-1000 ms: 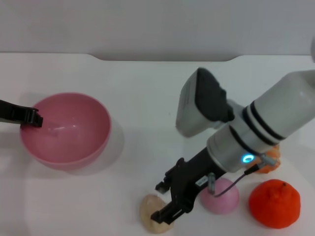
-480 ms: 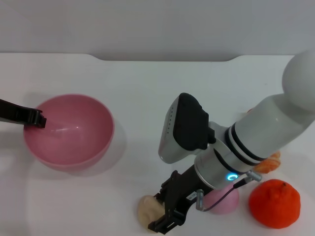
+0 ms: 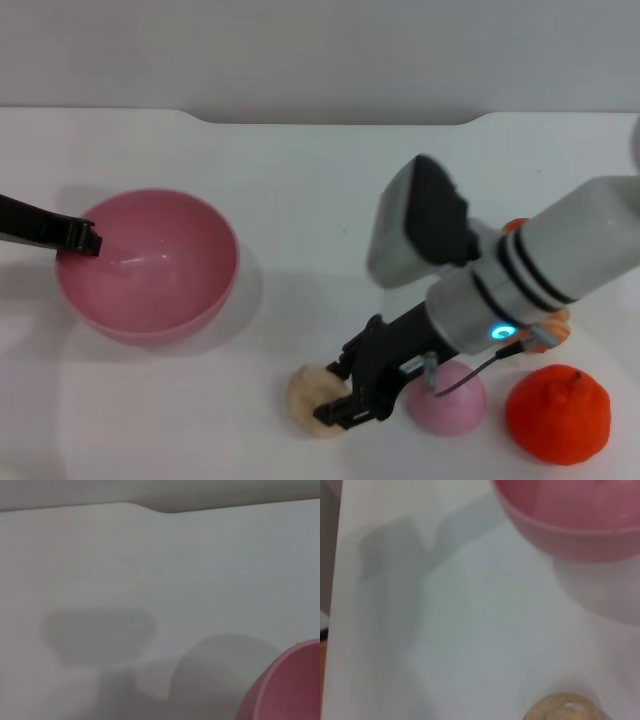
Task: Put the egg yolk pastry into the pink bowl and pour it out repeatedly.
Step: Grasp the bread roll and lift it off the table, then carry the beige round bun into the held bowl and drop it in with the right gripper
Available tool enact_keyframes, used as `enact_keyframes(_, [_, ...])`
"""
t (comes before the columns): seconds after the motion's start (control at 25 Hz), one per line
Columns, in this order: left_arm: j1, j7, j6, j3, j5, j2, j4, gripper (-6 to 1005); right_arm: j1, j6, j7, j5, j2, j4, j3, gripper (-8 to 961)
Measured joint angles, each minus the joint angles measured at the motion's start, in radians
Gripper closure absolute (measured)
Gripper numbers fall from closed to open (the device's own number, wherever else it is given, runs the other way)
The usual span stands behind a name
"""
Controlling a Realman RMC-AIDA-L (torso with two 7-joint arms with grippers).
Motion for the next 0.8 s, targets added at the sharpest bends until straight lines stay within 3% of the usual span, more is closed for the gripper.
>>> enact_keyframes(0.48, [-0.026, -0.003, -0.032, 0.016, -0.001, -0.001, -0.033, 1001, -0.094, -0.218, -0.190, 0.021, -0.006, -0.062, 0.467, 549])
enact_keyframes(0.64, [-0.066, -0.007, -0.087, 0.087, -0.022, -0.004, -0.115, 1001, -0.110, -0.292, -0.234, 0.084, -0.009, -0.183, 0.618, 567])
enact_keyframes(0.8, [-0.122, -0.008, -0.159, 0.173, -0.100, -0.008, -0.202, 1001, -0.092, -0.302, -0.239, 0.144, -0.009, -0.281, 0.651, 584])
